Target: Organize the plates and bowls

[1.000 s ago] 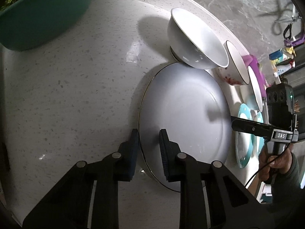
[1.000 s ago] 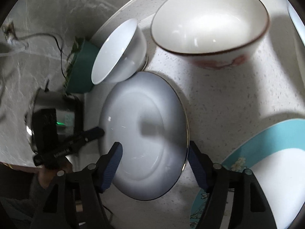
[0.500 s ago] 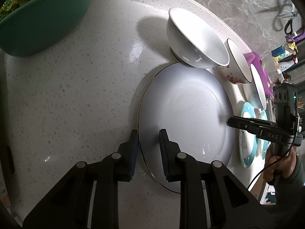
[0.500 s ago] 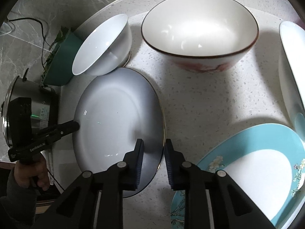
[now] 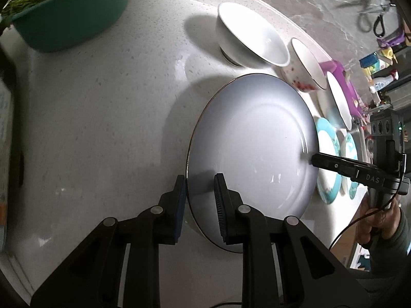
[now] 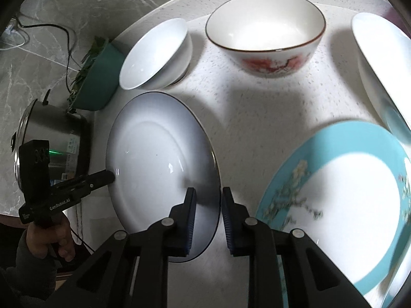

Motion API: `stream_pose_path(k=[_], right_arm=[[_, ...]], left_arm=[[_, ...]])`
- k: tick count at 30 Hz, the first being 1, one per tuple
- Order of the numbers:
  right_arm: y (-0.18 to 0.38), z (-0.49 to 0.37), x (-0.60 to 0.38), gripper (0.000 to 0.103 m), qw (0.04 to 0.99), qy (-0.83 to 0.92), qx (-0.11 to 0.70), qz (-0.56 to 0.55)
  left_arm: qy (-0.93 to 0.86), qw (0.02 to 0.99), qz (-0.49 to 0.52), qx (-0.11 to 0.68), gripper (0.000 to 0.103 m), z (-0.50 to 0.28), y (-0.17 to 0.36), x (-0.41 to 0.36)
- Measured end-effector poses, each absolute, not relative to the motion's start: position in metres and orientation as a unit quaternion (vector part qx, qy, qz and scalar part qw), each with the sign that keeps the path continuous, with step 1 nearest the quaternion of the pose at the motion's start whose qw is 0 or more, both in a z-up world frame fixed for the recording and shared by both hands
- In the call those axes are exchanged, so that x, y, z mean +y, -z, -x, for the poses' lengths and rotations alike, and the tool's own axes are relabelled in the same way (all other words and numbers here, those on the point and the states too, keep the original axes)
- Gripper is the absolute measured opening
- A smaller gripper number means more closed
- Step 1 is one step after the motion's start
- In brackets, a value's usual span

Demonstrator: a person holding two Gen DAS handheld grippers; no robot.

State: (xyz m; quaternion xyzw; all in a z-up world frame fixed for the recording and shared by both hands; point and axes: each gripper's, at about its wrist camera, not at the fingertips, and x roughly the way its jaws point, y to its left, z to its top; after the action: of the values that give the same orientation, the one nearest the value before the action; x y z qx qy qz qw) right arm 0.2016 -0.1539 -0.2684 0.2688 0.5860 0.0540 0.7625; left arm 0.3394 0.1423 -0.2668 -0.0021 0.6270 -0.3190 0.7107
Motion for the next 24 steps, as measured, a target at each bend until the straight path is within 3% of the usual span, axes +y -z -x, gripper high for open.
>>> stream_pose_path(k=[13, 24], right_arm=[[0.272, -0.122, -0.148, 0.024, 0.741, -0.024, 0.6, -0.3], [0.294, -0.096, -0.14, 0.025, 0.731, -0.014, 0.611, -0.304]], left_arm=[[0.339, 0.68, -0.025, 0.65, 0.019, -0.267, 0.27, 0.146], [0.334, 0.679, -0.044, 0.652, 0.021, -0.251, 0.286, 0.14]])
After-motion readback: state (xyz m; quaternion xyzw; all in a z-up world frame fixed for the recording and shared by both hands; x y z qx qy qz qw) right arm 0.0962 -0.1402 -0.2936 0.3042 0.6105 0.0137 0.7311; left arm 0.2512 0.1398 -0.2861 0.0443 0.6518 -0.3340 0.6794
